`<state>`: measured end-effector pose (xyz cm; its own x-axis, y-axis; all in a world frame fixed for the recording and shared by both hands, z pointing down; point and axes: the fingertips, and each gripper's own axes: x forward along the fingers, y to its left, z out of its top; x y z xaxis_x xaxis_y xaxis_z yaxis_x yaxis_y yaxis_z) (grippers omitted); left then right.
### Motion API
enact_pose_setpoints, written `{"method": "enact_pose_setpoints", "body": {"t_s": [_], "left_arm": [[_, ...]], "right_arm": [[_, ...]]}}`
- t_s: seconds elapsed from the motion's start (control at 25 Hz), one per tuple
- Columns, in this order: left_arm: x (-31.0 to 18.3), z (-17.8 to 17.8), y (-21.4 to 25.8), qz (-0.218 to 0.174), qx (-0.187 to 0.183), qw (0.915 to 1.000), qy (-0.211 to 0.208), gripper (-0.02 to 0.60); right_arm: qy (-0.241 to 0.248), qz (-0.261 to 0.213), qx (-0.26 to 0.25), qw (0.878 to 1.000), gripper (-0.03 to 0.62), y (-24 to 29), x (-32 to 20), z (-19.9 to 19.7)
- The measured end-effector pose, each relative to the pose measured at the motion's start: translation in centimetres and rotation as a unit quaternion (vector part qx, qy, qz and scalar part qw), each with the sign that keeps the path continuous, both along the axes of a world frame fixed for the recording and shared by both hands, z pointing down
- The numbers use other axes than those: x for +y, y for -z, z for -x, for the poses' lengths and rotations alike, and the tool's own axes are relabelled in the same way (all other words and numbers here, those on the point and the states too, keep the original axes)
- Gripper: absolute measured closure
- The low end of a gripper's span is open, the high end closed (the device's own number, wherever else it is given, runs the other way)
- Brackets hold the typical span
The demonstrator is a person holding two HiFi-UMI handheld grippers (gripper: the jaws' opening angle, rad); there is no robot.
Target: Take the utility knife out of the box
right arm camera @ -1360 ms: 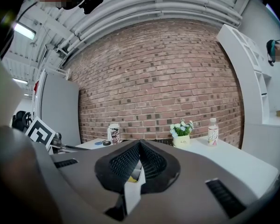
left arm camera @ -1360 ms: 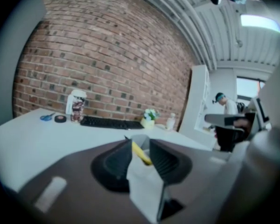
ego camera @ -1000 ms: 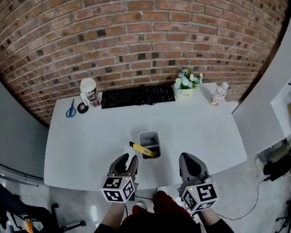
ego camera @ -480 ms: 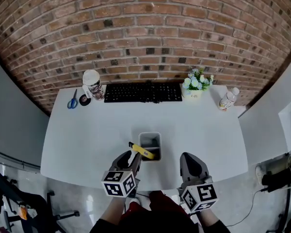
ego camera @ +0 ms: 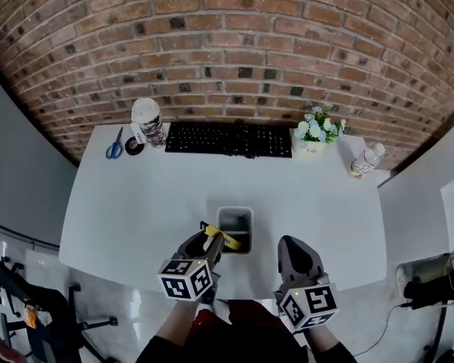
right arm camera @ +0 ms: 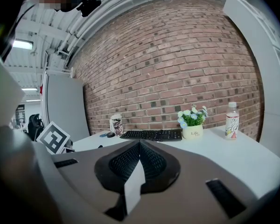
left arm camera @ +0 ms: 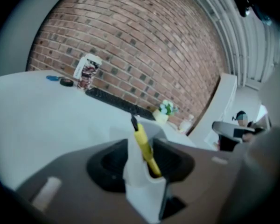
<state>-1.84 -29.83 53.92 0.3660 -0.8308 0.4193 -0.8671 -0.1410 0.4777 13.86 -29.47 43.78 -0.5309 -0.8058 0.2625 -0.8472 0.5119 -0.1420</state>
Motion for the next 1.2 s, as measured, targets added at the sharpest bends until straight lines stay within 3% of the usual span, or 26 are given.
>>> {"method": "enact_pose_setpoints", "body": {"t_s": [0.4,0.76,1.2], "left_arm": [[-0.9,-0.3,-0.3,0.008,0.012,0.9999,0.010,0.431],[-0.9,-0.8,-0.1,0.009,0.038,0.9991,0.015,0.485],[-0.8,-0.5,0.3,0.008,0.052,0.9981,0.032,0.500]], "right_arm": [[0.017,0.011,0.003,1.000,0.586,-0.7,-1.4,0.1],[0.032,0.037,0.006,0.999,0.586,-1.2,-1.7,0.6],[0.052,0.024,-0.002,0.998,0.586,-1.7,-2.1,1.0]]}}
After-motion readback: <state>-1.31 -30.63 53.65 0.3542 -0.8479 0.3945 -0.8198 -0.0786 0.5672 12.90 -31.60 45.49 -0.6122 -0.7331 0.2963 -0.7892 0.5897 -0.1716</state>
